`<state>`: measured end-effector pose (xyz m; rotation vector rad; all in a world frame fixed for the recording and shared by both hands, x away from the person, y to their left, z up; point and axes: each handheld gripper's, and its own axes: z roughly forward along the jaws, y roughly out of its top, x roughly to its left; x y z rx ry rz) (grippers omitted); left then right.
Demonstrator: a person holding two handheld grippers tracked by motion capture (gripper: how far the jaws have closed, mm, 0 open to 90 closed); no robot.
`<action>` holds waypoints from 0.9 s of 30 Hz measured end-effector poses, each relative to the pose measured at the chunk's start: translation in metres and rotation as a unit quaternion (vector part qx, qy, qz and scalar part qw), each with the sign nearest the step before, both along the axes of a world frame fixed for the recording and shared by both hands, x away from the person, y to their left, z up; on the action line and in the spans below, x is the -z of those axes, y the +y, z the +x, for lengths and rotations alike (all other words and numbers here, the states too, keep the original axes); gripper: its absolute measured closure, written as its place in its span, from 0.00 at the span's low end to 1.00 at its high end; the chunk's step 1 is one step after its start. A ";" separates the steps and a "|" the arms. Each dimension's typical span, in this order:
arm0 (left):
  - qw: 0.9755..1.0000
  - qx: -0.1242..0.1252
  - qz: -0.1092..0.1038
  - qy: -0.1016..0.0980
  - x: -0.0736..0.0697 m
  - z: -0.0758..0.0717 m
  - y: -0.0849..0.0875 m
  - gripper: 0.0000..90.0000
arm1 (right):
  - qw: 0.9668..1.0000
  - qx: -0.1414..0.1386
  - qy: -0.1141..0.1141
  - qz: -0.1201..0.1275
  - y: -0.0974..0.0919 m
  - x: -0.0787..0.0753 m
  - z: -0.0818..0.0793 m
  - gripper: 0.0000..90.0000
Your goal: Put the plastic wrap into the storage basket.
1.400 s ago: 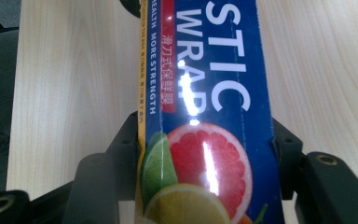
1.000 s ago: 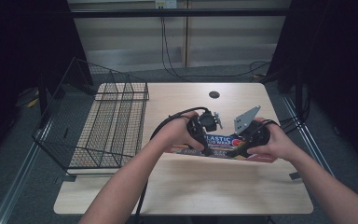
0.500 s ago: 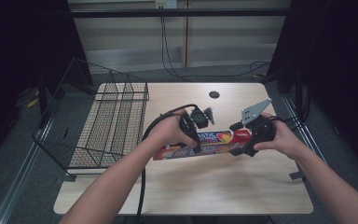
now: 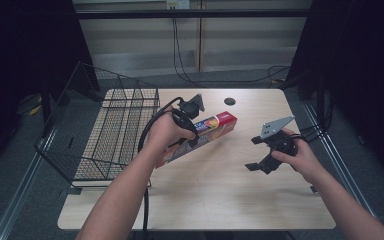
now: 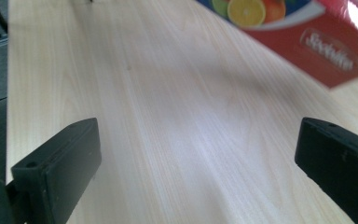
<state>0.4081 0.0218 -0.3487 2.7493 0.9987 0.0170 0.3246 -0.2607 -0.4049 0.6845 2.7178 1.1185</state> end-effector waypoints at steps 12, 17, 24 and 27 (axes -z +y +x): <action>0.996 -0.085 -0.002 -0.001 -0.023 0.018 0.018 0.48 | 0.999 0.040 -0.002 0.002 0.002 0.018 -0.010 0.00; 0.993 -0.115 0.003 -0.001 -0.032 0.024 0.027 0.48 | 0.999 0.048 0.004 0.008 0.002 0.022 -0.014 0.00; 0.987 -0.159 0.005 -0.002 -0.046 0.029 0.040 0.48 | 0.998 0.051 0.007 0.020 0.002 0.025 -0.017 0.00; 0.985 -0.170 0.004 0.001 -0.054 0.030 0.046 0.48 | 0.998 0.060 0.006 0.017 0.002 0.027 -0.018 0.00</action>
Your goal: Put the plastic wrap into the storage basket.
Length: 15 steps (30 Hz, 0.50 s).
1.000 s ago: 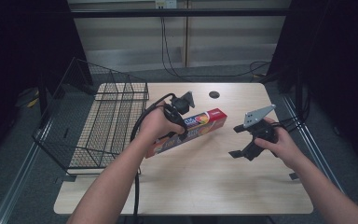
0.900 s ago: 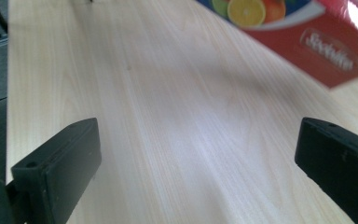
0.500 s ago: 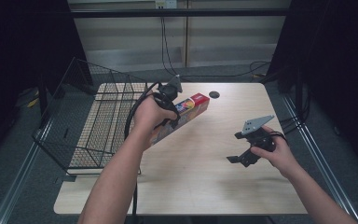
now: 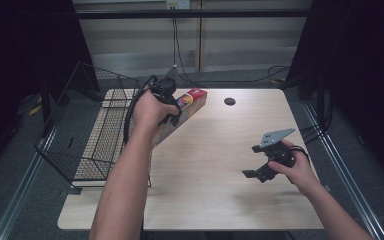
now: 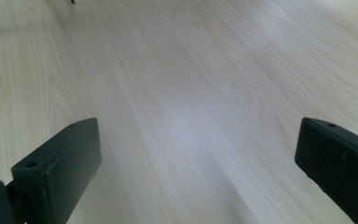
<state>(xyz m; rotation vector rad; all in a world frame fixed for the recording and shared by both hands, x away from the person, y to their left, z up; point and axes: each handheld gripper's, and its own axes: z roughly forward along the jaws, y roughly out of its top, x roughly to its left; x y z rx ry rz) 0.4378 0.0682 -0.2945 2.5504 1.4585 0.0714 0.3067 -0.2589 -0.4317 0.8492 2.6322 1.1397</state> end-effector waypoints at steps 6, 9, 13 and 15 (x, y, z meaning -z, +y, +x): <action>1.000 -0.026 -0.004 0.001 -0.015 0.001 0.011 0.48 | 1.000 0.003 0.005 0.016 -0.001 0.004 -0.002 0.00; 0.999 -0.036 -0.004 -0.002 -0.022 0.002 0.019 0.48 | 1.000 0.002 0.005 0.013 -0.001 0.005 -0.003 0.00; 0.999 -0.050 -0.003 -0.005 -0.031 0.002 0.030 0.48 | 1.000 0.003 0.004 0.021 -0.002 0.004 -0.004 0.00; 0.998 -0.061 -0.004 -0.007 -0.035 0.002 0.036 0.48 | 1.000 0.006 0.004 0.023 -0.003 0.004 -0.005 0.00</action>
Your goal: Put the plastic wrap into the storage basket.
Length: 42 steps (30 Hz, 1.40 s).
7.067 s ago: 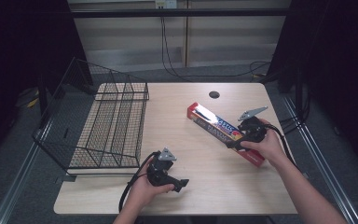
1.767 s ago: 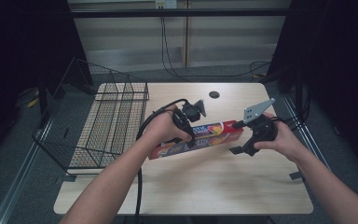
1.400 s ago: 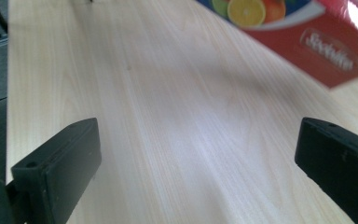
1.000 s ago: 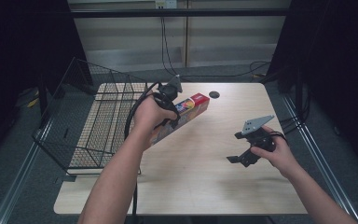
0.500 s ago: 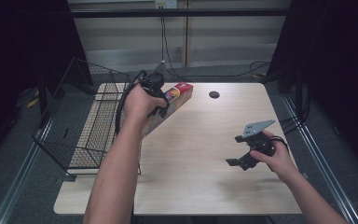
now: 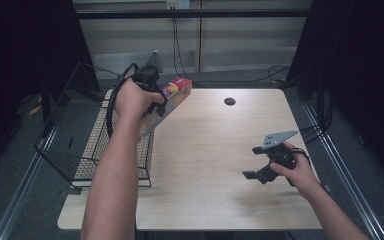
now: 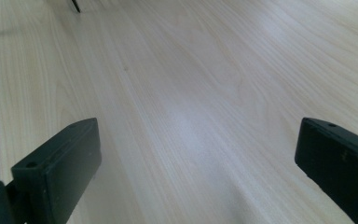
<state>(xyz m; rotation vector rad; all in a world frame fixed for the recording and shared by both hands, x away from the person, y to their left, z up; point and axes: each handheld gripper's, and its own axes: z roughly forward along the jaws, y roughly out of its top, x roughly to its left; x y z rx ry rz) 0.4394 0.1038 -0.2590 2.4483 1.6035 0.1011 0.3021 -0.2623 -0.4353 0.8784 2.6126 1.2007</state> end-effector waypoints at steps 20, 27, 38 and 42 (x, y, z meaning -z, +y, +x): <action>0.997 -0.075 -0.011 -0.023 -0.028 -0.006 0.058 0.48 | 1.000 -0.001 0.003 -0.002 0.002 0.005 -0.002 0.00; 0.994 -0.104 -0.014 -0.030 -0.036 -0.011 0.080 0.48 | 1.000 -0.004 0.003 -0.005 0.003 0.007 -0.002 0.00; 0.987 -0.153 -0.014 -0.040 -0.043 -0.018 0.112 0.48 | 1.000 -0.004 0.005 -0.008 0.003 0.010 -0.002 0.00; 0.986 -0.163 -0.014 -0.043 -0.043 -0.021 0.121 0.48 | 1.000 -0.007 0.007 -0.006 0.003 0.011 -0.002 0.00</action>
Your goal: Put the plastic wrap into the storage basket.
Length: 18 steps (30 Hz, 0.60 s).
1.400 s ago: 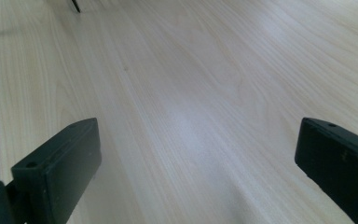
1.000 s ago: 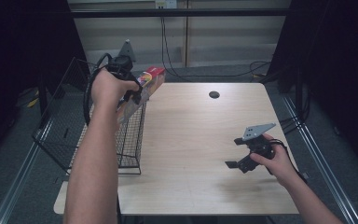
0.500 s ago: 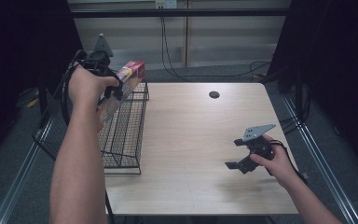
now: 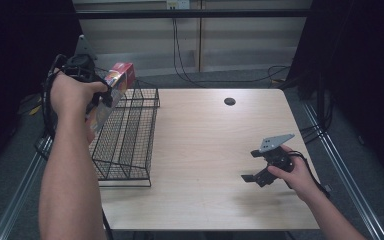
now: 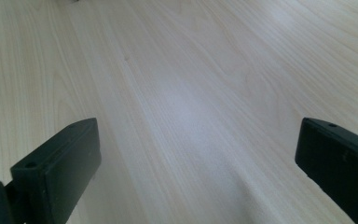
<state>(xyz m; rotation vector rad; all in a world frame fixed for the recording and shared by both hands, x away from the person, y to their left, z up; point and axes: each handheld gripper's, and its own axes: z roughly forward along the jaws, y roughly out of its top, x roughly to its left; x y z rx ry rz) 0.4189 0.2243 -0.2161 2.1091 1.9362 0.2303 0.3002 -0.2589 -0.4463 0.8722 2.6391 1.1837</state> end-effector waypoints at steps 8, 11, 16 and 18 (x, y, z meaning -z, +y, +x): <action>1.000 -0.020 0.001 -0.006 0.003 -0.002 0.012 0.48 | 1.000 0.001 -0.002 -0.001 0.002 0.001 -0.001 0.00; 1.000 -0.023 0.005 -0.010 0.005 -0.001 0.016 0.48 | 1.000 0.003 -0.002 -0.002 0.001 0.001 -0.001 0.00; 0.999 -0.037 0.006 -0.010 0.010 -0.002 0.023 0.48 | 1.000 0.001 -0.001 -0.002 0.000 0.002 -0.001 0.00; 0.999 -0.039 0.009 -0.009 0.012 -0.002 0.025 0.48 | 1.000 0.001 -0.001 -0.004 0.001 0.002 -0.001 0.00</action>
